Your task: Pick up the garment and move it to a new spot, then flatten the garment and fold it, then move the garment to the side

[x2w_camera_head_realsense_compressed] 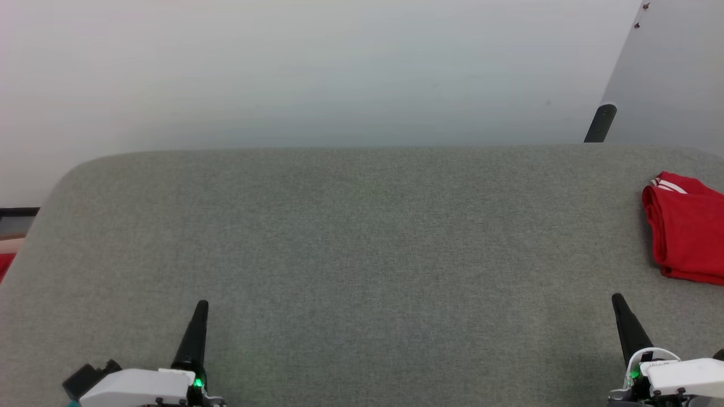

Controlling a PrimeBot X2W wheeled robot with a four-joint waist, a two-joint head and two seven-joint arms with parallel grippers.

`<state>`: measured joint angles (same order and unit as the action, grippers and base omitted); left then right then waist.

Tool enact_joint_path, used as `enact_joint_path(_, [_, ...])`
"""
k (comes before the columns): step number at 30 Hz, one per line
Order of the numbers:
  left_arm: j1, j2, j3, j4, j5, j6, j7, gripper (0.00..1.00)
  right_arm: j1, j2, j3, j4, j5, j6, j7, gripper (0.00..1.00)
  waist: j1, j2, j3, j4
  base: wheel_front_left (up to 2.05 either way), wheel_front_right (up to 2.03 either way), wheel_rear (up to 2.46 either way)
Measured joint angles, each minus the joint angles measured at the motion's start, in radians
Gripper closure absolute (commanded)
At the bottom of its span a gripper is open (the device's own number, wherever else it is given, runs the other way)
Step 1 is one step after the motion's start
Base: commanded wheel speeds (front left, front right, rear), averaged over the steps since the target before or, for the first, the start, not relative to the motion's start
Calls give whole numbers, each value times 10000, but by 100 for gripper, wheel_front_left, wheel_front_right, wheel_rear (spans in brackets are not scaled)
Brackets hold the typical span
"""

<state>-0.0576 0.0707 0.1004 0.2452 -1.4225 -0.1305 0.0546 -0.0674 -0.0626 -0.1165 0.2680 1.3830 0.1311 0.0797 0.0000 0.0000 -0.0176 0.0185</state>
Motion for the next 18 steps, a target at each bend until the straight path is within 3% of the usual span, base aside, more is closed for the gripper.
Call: enact_joint_path(18, [-275, -125, 77, 0, -1099, 0, 378, 100, -206, 65, 4, -132, 1363, -2, 192, 100, 0, 1, 117, -105, 0, 0, 0])
